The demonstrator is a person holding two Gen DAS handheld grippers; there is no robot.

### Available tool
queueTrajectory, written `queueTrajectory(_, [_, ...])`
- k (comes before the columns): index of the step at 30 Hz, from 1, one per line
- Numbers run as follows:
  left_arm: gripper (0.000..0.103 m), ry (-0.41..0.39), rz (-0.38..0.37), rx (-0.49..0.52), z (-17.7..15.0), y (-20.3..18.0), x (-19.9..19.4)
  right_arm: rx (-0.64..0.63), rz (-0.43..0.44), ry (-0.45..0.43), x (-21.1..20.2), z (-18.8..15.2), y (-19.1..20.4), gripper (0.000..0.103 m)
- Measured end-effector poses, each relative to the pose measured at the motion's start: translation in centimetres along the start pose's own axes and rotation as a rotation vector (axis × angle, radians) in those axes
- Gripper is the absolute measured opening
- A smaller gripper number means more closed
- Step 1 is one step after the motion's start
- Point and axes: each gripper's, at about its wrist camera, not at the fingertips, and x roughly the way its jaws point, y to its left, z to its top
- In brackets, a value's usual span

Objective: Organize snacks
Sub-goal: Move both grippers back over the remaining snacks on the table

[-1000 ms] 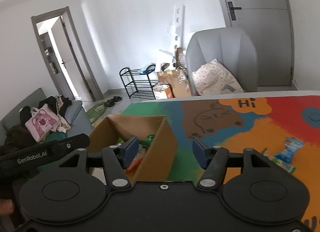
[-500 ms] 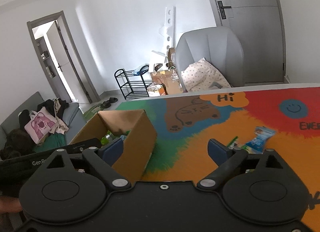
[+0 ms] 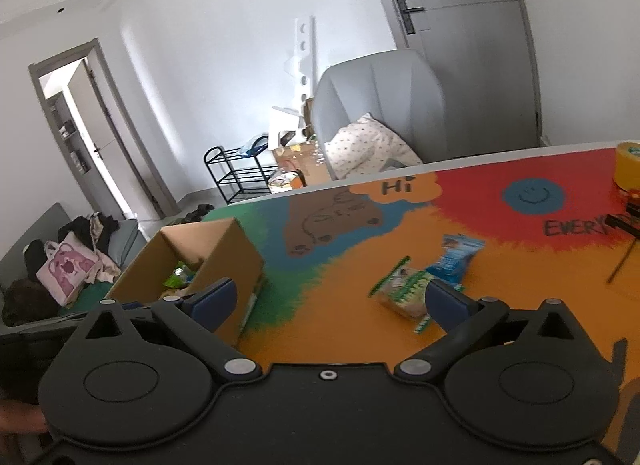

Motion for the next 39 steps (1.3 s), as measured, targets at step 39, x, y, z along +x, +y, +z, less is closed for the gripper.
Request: queueTrajectory(39, [0.090, 0.117, -0.111, 0.008, -0.9, -9.2, 11.2, 0.194, -0.064, 0.038, 4.4, 0.4, -12.5, 0.080])
